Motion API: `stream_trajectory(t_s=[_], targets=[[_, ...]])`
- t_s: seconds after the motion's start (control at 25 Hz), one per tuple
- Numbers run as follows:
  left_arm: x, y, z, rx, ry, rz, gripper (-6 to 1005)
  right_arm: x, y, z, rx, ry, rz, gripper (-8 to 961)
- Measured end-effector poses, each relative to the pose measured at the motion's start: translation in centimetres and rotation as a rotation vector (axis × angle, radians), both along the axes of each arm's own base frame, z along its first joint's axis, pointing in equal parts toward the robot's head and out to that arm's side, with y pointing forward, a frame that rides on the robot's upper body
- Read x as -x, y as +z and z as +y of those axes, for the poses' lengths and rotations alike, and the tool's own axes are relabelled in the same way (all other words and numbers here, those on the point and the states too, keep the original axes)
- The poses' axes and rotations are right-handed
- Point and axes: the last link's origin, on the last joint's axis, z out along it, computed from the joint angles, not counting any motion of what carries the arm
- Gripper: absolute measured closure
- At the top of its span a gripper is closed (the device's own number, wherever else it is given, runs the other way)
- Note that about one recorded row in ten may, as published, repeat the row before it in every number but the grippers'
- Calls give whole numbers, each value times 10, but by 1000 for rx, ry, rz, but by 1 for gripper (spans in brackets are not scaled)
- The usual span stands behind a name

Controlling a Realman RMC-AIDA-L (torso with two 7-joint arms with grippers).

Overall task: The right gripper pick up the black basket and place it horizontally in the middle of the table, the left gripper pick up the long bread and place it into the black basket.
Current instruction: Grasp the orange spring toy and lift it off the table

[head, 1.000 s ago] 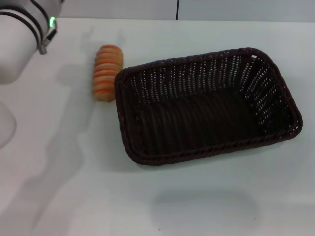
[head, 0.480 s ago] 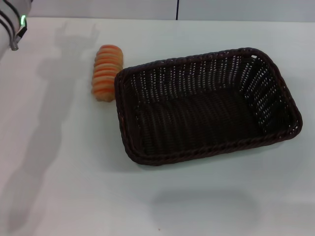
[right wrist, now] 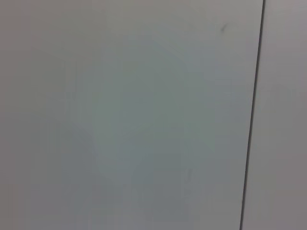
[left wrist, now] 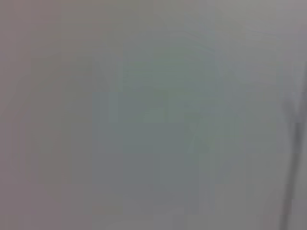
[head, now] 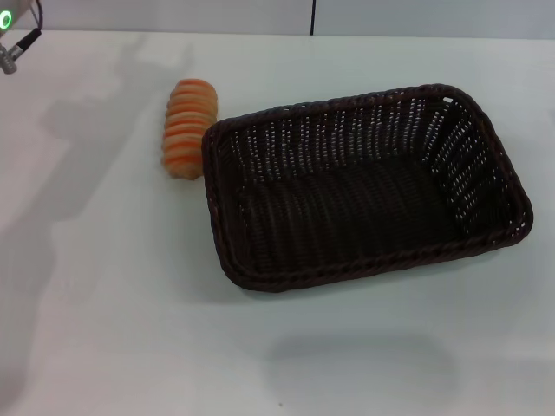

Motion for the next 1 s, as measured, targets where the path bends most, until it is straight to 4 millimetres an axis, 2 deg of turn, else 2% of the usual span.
stream_trajectory(t_s=[0.16,0.24,0.48,0.6,0.72,0.88,1.0], targets=[[5,5,-13,-38,-191,-48,139,2,-2,0,6,6,4,168],[9,5,-15,-62,-212,-46,139,3,-2,0,7,10,4,168],[32,-1,-15,-173,-156,47,138,9,-3,0,11,24,6,169],[35,-3,-15,-186,-161,68,138,10,-2,-1,10,26,6,169],[43,-10,-25,-273,-242,111,138,13,-3,-1,11,35,6,170],[46,-12,-30,-323,-263,103,139,15,-3,-2,13,40,6,170],[41,-14,-23,-268,-213,56,139,15,-3,-2,12,40,6,170]])
